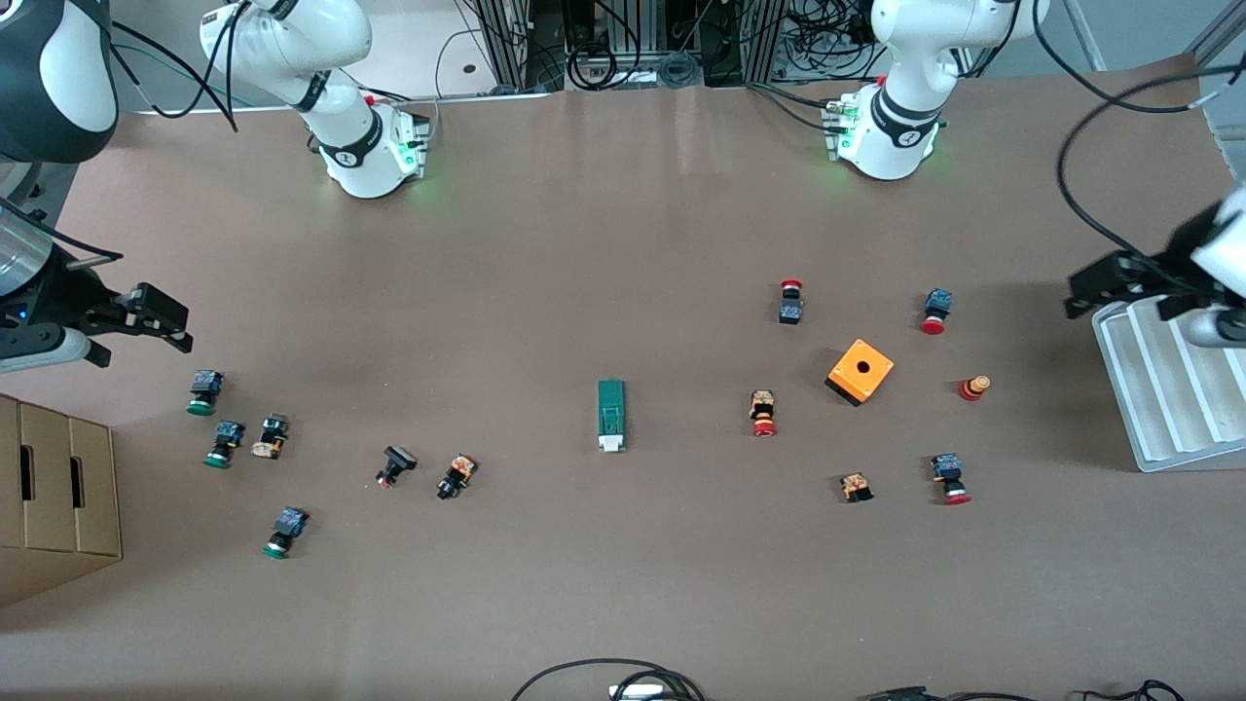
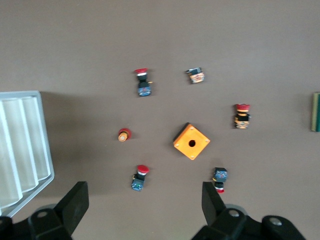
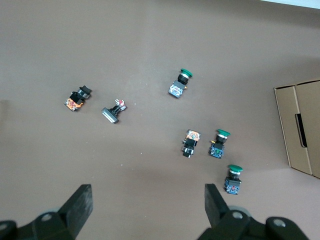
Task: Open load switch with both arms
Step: 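Move the left gripper over toward the green load switch, then grasp the switch base with the right gripper while the left gripper lowers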
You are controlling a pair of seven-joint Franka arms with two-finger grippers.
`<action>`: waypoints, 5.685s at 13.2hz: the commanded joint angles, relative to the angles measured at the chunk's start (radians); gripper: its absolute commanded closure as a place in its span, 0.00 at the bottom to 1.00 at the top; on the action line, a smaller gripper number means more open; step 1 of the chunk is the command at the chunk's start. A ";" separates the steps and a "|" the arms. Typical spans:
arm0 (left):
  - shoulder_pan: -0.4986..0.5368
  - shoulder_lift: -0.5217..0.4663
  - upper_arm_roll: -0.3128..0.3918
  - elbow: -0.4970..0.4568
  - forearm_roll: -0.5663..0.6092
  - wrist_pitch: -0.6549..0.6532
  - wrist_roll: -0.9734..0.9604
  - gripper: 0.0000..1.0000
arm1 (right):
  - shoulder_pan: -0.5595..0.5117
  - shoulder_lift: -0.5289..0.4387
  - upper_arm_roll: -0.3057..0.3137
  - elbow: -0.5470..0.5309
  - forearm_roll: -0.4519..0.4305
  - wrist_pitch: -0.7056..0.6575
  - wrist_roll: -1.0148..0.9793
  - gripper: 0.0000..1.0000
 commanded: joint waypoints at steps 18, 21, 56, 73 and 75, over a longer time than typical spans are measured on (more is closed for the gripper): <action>-0.417 -0.015 -0.338 -0.022 0.402 0.240 -0.938 0.00 | 0.004 0.001 0.007 0.019 -0.016 -0.007 0.012 0.00; -0.553 0.020 -0.340 -0.038 0.534 0.240 -1.176 0.00 | 0.004 0.001 0.007 0.019 -0.016 -0.005 0.012 0.00; -0.799 0.684 -0.367 -0.243 1.821 0.344 -2.444 0.02 | 0.229 0.444 0.030 0.278 0.216 0.058 0.639 0.00; -0.739 0.922 -0.358 -0.137 2.029 0.346 -2.559 0.00 | 0.475 0.759 0.036 0.464 0.337 0.345 1.662 0.00; -0.739 0.934 -0.356 -0.137 2.030 0.346 -2.575 0.00 | 0.465 0.774 0.070 0.465 0.337 0.342 1.724 0.00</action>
